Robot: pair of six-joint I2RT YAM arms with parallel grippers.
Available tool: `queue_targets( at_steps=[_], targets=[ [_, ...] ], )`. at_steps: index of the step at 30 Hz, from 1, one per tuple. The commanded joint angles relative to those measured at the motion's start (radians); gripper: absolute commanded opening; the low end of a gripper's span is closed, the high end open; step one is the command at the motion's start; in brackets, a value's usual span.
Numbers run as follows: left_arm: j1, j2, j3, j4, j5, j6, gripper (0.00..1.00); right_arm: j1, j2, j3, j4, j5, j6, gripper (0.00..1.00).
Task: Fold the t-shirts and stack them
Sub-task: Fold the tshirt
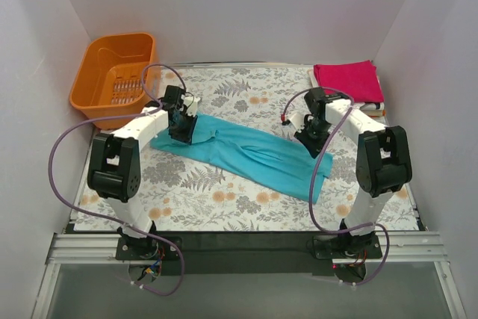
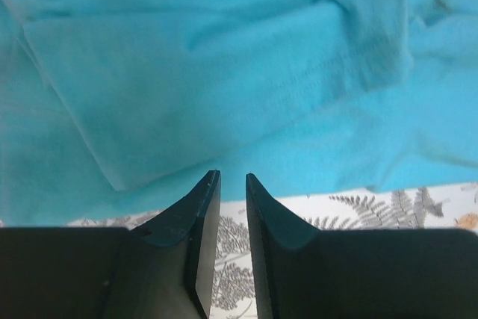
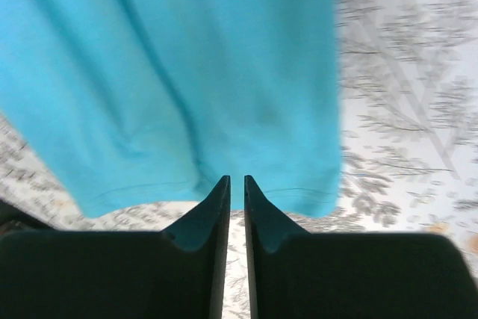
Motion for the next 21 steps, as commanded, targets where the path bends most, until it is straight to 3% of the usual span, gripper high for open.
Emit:
queue_targets(
  at_steps=[1,7,13,17,21],
  targets=[
    [-0.004,0.052,0.063,0.040,-0.062,-0.034,0.21,-0.018,0.068,0.060,0.030,0.059,-0.007,0.16],
    [-0.004,0.196,0.129,0.088,-0.107,-0.027,0.17,-0.016,0.208,0.107,0.061,0.121,0.004,0.10],
    [-0.004,0.375,0.296,0.094,-0.101,-0.008,0.16,0.011,0.224,0.040,0.063,0.076,0.034,0.09],
    [-0.004,0.512,0.456,0.103,-0.026,0.008,0.15,0.070,0.191,-0.029,0.057,0.006,0.083,0.09],
    [-0.008,0.653,0.657,0.142,0.096,-0.007,0.16,0.207,0.179,-0.055,0.061,-0.114,0.142,0.11]
  ],
)
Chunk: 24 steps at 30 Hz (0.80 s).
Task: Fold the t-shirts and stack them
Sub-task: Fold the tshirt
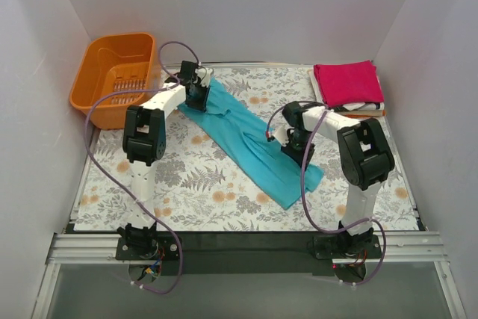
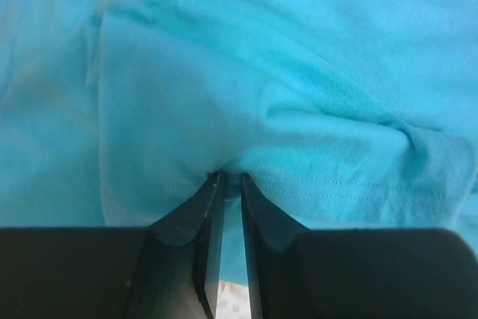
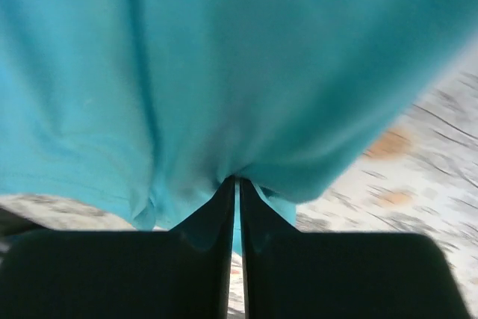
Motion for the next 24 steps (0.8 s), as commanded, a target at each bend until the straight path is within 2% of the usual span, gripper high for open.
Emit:
queue_targets(
  at_steps=[1,3,4,7,9,14,16,18,21,24],
  targets=[
    [-0.009,0.154,0.185,0.050,0.118,-0.008,0.17,0.131,0.055,-0.037,0.002,-0.229,0.099,0.11],
    [-0.009,0.219,0.278,0.044,0.167,-0.049,0.20,0.183,0.074,-0.019,0.002,-0.296,0.126,0.11],
    [-0.009,0.233,0.363,0.037,0.234,-0.060,0.21,0.199,0.086,-0.005,0.002,-0.317,0.145,0.12],
    [-0.010,0.211,0.413,0.037,0.300,-0.089,0.25,0.234,0.059,0.042,-0.001,-0.366,0.172,0.15],
    [-0.009,0.135,0.389,0.052,0.299,-0.090,0.30,0.228,0.020,0.056,-0.007,-0.374,0.180,0.16],
    [-0.022,-0.078,0.154,0.073,0.319,-0.095,0.33,0.197,-0.135,0.029,-0.015,-0.380,0.154,0.18],
    [-0.044,-0.178,0.013,0.081,0.310,-0.087,0.33,0.194,-0.166,0.003,-0.009,-0.338,0.125,0.18],
    [-0.065,-0.236,-0.123,0.109,0.313,-0.087,0.33,0.193,-0.157,-0.011,0.006,-0.305,0.111,0.18],
    [-0.090,-0.313,-0.228,0.152,0.337,-0.126,0.33,0.183,-0.106,-0.011,0.032,-0.292,0.108,0.17],
    [-0.116,-0.312,-0.291,0.161,0.310,-0.168,0.31,0.183,-0.045,0.009,0.049,-0.323,0.126,0.15]
  ],
)
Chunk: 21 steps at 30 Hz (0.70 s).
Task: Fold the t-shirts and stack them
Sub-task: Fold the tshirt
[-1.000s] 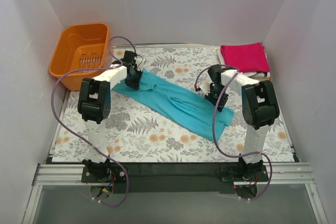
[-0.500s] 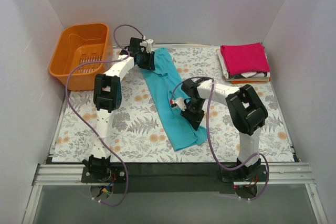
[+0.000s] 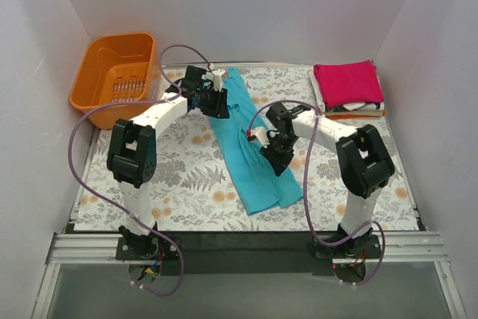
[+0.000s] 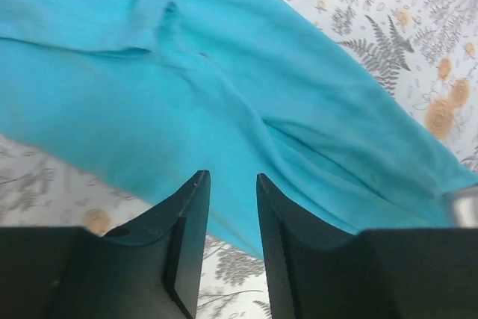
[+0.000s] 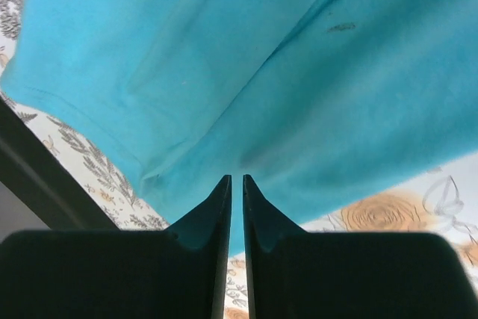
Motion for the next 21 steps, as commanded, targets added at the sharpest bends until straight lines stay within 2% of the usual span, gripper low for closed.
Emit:
queue_targets(
  at_steps=[1,7,14,18,21],
  targets=[
    [-0.021,-0.003,-0.051,0.033,-0.001,-0.063,0.30,-0.004,0.082,0.004,0.035,-0.023,0.015,0.15],
    [-0.021,0.060,-0.001,0.031,-0.078,-0.099,0.27,0.009,0.137,-0.023,0.076,-0.083,0.055,0.13],
    [-0.020,0.136,0.106,0.040,-0.147,-0.120,0.28,0.124,0.148,-0.097,0.139,-0.250,0.150,0.12],
    [-0.020,0.179,0.159,0.034,-0.161,-0.116,0.28,0.160,0.140,-0.099,0.150,-0.284,0.162,0.12],
    [-0.018,0.215,0.182,0.022,-0.190,-0.111,0.28,0.140,0.087,-0.082,0.141,-0.294,0.162,0.17]
  ],
)
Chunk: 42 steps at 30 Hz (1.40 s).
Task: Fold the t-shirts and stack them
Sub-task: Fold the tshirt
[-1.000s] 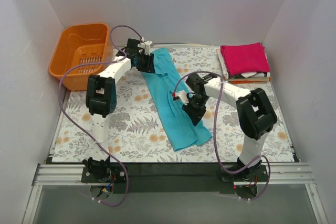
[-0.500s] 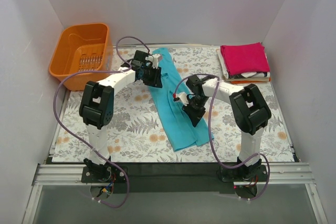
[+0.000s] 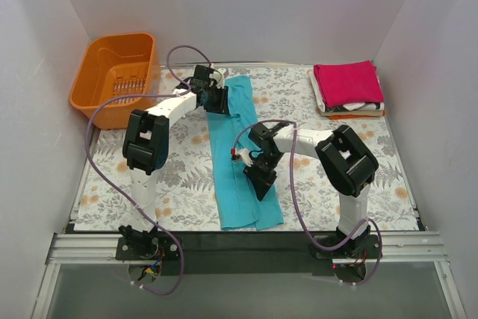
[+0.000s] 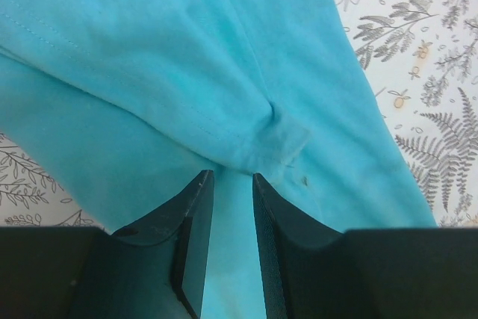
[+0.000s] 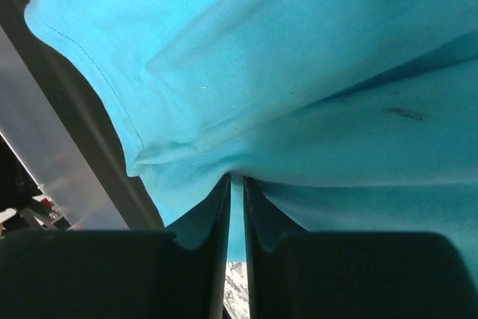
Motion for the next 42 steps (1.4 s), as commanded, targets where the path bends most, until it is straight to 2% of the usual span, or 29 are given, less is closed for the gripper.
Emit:
queue_targets(
  at_steps=[1,10,14,15,18,20,23,26,28,31,33,34,35,36,37,40,41,42],
  targets=[
    [0.003,0.033,0.061,-0.009,-0.055,0.000,0.28,-0.024,-0.042,0.003,0.027,-0.042,0.006,0.18],
    [0.003,0.249,0.242,-0.052,-0.012,0.021,0.26,-0.108,-0.156,0.016,0.018,-0.016,0.001,0.30],
    [0.008,0.361,0.389,-0.057,0.002,0.041,0.27,-0.146,-0.171,-0.012,0.019,0.004,-0.003,0.35],
    [0.012,0.391,0.470,-0.058,-0.001,0.046,0.27,-0.150,-0.168,-0.018,0.018,0.013,-0.006,0.35],
    [0.020,0.485,0.617,-0.065,0.006,0.057,0.30,-0.170,-0.163,-0.021,0.015,0.036,-0.012,0.35],
    [0.024,0.516,0.651,-0.040,-0.006,0.060,0.36,-0.188,-0.162,-0.010,0.010,0.056,-0.017,0.34],
    [0.035,0.489,0.644,0.007,0.011,0.046,0.41,-0.208,-0.169,0.017,0.006,0.105,-0.041,0.33],
    [0.043,0.415,0.633,0.008,0.094,0.011,0.44,-0.217,-0.198,0.052,-0.005,0.162,-0.083,0.33],
    [0.043,0.276,0.604,0.007,0.202,0.005,0.47,-0.219,-0.243,0.059,-0.014,0.186,-0.113,0.33],
    [0.043,0.020,0.456,0.029,0.294,0.055,0.50,-0.202,-0.323,0.031,-0.005,0.216,-0.172,0.34],
    [0.043,-0.118,0.231,0.059,0.315,0.106,0.51,-0.174,-0.390,-0.016,0.019,0.254,-0.201,0.35],
    [0.043,-0.266,0.148,0.090,0.322,0.135,0.52,-0.161,-0.416,-0.038,0.032,0.265,-0.213,0.36],
    [0.044,-0.332,0.066,0.102,0.332,0.199,0.53,-0.135,-0.444,-0.058,0.070,0.277,-0.228,0.37],
    [0.052,-0.407,-0.105,0.116,0.341,0.225,0.54,-0.116,-0.499,-0.106,0.090,0.309,-0.261,0.38],
    [0.054,-0.520,-0.176,0.126,0.348,0.254,0.55,-0.101,-0.527,-0.128,0.111,0.326,-0.282,0.39],
    [0.063,-0.686,-0.461,0.094,0.424,0.408,0.56,-0.056,-0.634,-0.237,0.179,0.347,-0.389,0.41],
    [0.063,-0.799,-0.527,0.083,0.440,0.444,0.56,-0.023,-0.662,-0.265,0.194,0.349,-0.423,0.41],
    [0.054,-0.846,-0.650,0.074,0.480,0.548,0.57,-0.001,-0.704,-0.291,0.220,0.370,-0.464,0.42]
  ],
)
